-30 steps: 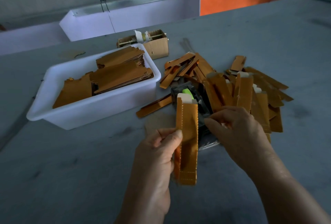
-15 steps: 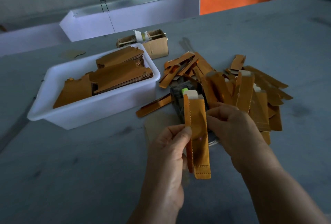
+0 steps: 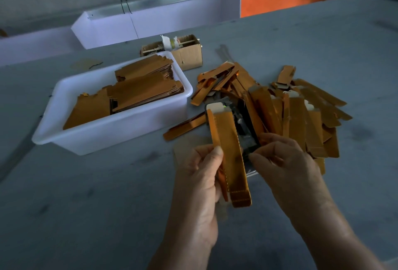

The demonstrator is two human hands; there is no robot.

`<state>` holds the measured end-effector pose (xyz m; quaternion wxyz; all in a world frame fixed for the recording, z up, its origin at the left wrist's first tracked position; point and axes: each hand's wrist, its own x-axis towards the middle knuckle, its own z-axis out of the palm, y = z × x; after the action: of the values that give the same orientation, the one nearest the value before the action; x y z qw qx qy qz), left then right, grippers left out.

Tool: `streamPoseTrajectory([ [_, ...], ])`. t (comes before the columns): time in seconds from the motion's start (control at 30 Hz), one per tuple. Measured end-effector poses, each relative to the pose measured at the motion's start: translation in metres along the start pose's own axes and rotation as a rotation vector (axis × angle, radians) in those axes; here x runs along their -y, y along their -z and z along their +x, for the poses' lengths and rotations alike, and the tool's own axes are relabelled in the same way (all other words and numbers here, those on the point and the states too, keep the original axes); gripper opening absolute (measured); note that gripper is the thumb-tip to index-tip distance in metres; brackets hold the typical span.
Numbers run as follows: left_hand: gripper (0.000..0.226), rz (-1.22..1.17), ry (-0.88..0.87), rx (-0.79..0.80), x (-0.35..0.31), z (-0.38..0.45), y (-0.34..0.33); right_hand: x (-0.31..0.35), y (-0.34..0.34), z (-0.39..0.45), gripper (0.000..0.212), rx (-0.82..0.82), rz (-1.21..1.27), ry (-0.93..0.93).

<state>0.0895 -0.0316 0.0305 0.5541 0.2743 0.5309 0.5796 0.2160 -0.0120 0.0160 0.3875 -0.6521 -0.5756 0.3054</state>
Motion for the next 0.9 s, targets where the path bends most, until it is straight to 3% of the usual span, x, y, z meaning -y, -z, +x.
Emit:
streamPoseTrajectory([
  [0.3, 0.012, 0.369, -0.081, 0.067, 0.001, 0.01, -0.004, -0.008, -0.011, -0.004, 0.021, -0.112, -0.081, 0.134],
  [0.5, 0.01, 0.568, -0.146, 0.043, -0.007, 0.01, -0.01, -0.01, -0.014, -0.008, 0.004, -0.169, -0.311, 0.211],
  [0.6, 0.01, 0.532, -0.091, 0.07, -0.012, 0.009, -0.01, -0.003, 0.002, -0.007, 0.002, -0.223, -0.295, 0.253],
  [0.67, 0.009, 0.461, -0.056, 0.095, -0.015, 0.006, -0.007, 0.004, 0.015, -0.009, 0.005, -0.145, -0.115, 0.226],
  [0.77, 0.012, 0.411, -0.06, 0.141, -0.018, -0.001, 0.0, 0.017, 0.031, -0.013, 0.013, 0.186, 0.444, -0.007],
  [0.9, 0.01, 0.441, -0.085, 0.112, -0.012, -0.007, 0.006, 0.023, 0.034, -0.015, 0.028, 0.373, 0.465, 0.061],
])
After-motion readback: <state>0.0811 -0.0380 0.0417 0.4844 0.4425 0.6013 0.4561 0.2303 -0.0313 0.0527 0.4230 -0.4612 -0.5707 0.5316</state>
